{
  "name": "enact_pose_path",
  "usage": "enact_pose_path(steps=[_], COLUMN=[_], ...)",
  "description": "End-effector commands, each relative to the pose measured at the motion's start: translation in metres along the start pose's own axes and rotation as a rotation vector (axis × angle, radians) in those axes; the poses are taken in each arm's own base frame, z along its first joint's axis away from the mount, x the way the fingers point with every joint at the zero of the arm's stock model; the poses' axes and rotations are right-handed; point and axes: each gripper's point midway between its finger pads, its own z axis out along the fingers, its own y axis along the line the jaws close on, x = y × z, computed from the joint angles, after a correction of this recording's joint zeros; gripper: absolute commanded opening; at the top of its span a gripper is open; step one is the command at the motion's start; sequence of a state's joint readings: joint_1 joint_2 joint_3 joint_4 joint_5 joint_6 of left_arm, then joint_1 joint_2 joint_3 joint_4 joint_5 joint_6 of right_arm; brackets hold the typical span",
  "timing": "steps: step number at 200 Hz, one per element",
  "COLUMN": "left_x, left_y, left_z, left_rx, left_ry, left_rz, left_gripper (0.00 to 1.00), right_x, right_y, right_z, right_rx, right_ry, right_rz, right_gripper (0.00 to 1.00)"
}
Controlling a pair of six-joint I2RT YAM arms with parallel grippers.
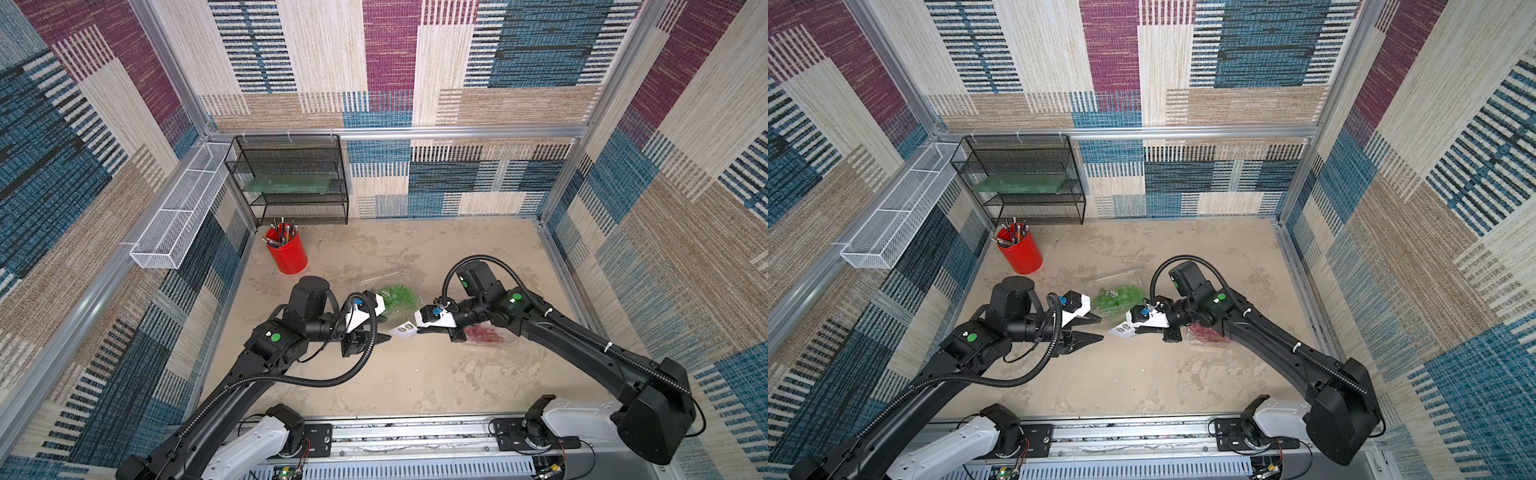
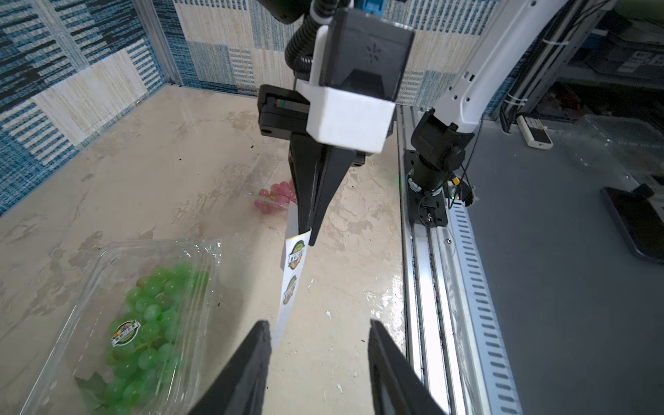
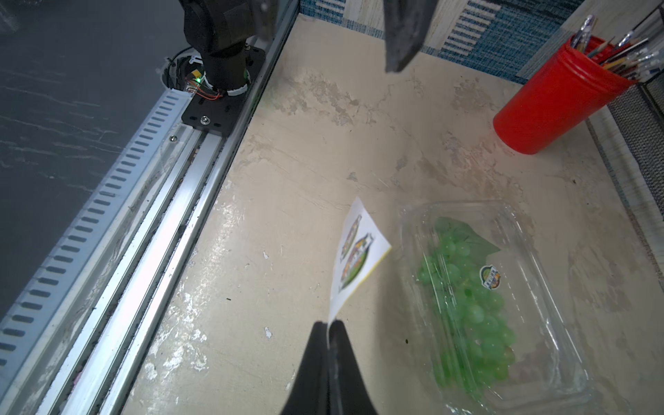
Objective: Label fruit boxes
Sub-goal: Pick up the label sticker from the center of the board.
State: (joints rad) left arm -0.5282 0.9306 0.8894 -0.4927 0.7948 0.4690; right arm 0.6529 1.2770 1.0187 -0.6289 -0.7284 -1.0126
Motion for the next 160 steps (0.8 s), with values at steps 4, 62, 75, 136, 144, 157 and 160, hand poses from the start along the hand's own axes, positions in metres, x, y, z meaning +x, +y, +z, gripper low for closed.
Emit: enact_pose_path(steps=[4,62,75,136,144,157,160], left_x=[-0.003,0.006,0.009,0.016,0.016,0.018,0.018], left_y=[-0.014,-0.016,-0.016,-0.013,-0.013,-0.012,-0.012], left_z=[0.002,0.013,0.014,0.019,0.02,0.021,0.021], left_rx=[0.098,0.143,0.141,0.132,0.133,0.132,0.132], left_ry=[-0.017,0.018,0.025,0.055,0.057,0.062,0.064], left_rz=[0.083,0.099,0.103,0.097,0.095,0.093,0.093], left_gripper=[0.45,0.44,0.43,0.34,0.32,0.29,0.29], right_x=[-0.005,-0.016,-0.019,-0.03,-0.03,-0.031,-0.031], right_y=[0.004,0.001,0.001,0.007,0.006,0.006,0.006], right_z=[0.002,0.008,0.009,0.009,0.009,0.008,0.008], right_rx=[-0.018,-0.036,-0.045,-0.076,-0.074,-0.073,-0.073], right_ry=[0.009,-0.008,-0.017,-0.062,-0.065,-0.063,-0.064], right_rz=[-0.083,-0.13,-0.138,-0.178,-0.181,-0.183,-0.184], right_gripper=[0.0,0.0,0.0,0.0,0.0,0.0,0.0])
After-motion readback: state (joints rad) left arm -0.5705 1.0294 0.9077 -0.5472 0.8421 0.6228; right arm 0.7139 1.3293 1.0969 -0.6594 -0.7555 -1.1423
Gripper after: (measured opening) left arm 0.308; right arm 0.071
